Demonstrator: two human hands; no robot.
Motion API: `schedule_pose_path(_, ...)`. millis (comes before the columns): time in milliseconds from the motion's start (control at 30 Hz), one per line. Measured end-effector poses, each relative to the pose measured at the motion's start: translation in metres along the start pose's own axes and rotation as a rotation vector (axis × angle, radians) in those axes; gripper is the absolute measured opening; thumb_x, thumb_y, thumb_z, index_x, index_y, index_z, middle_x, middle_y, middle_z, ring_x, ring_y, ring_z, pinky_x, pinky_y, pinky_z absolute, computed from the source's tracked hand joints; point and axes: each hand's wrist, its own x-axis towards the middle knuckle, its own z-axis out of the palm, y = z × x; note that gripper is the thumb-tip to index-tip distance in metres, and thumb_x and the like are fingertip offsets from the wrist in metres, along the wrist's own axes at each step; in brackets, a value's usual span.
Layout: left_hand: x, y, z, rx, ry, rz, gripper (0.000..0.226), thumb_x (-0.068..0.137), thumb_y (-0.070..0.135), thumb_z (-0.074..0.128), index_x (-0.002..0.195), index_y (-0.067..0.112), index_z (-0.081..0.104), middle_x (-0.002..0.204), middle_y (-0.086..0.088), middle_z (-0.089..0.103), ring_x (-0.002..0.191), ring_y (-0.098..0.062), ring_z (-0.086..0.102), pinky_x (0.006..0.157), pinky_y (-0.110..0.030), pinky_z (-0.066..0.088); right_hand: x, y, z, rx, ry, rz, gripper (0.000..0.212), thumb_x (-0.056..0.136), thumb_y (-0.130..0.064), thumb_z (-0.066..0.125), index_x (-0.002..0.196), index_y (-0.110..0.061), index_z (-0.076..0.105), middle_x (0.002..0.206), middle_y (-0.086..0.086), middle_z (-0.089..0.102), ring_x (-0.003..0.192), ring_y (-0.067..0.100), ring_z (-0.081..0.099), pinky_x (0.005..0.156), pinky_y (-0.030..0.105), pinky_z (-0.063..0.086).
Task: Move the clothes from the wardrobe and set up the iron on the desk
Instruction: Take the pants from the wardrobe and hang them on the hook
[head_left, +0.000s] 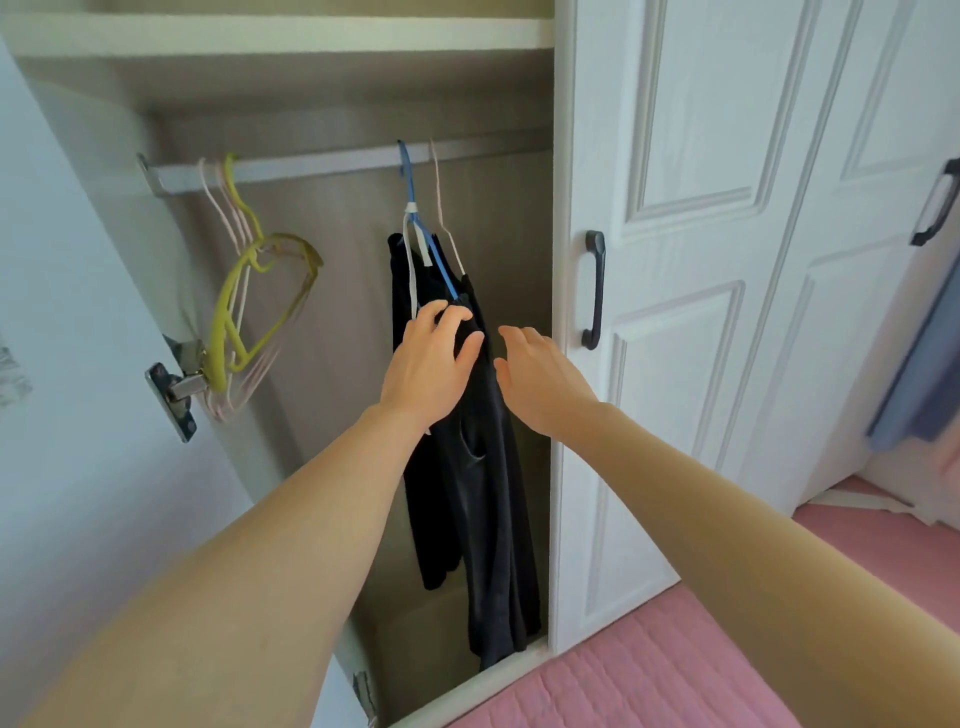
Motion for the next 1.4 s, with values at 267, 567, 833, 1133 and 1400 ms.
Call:
schedule_pose_path(267,0.031,0.002,-0.003,-0.132,0.005,-0.064,0.042,0.091,0.026,0.060,0.127,0.017,0.040,0.124,-0.005,0.053,0.103,-0.017,0.054,0.080,-0.032,0.051,0.049,0.000,0.011,0.123,-0.023,0.062,0.041,0.101,-0.023,0.041,0.140,-0.009,0.037,0.132,0.012,0.051,0.114,0.026,0.055,0.092,0.030,0.046)
schedule_pose_path(567,0.066,-0.022,-0.008,-0.352,-0.114,-0.426,0.071,0.087,0.022,0.062,0.144,0.015,0.022,0.134,-0.011,0.046,0.113,-0.025,0.048,0.092,-0.036,0.046,0.082,-0.002,0.017,0.272,-0.133,0.136,0.049,0.098,-0.020,0.050,0.141,-0.005,0.033,0.130,0.014,0.053,0.113,0.027,0.055,0.083,0.024,0.042)
schedule_pose_path(833,0.120,-0.037,-0.021,-0.798,-0.017,-0.780,0.039,0.092,-0.003,0.053,0.130,0.002,0.044,0.098,-0.012,0.062,0.080,-0.020,0.061,0.075,-0.031,0.055,0.117,-0.002,0.016,0.452,-0.153,0.258,0.056,0.094,-0.001,0.048,0.145,-0.010,0.026,0.126,0.017,0.050,0.109,0.029,0.056,0.082,0.030,0.049)
schedule_pose_path(1133,0.146,-0.041,-0.016,-1.213,-0.133,-0.914,0.015,0.096,0.014,0.052,0.084,0.007,0.054,0.071,-0.004,0.053,0.059,-0.016,0.052,0.063,-0.032,0.051,0.133,-0.009,0.035,0.896,-0.082,0.395,0.033,0.101,-0.013,0.036,0.132,-0.018,0.047,0.119,0.007,0.056,0.102,0.020,0.055,0.080,0.029,0.046)
schedule_pose_path(1400,0.172,-0.039,-0.018,-1.291,-0.155,-0.913,0.035,0.100,0.012,0.028,0.066,0.014,0.035,0.053,0.003,0.029,0.026,-0.008,0.023,0.032,-0.012,0.019,0.131,-0.010,0.029,1.040,-0.022,0.436,0.027,0.101,-0.016,0.036,0.118,-0.028,0.055,0.114,0.005,0.057,0.101,0.019,0.057,0.084,0.032,0.050)
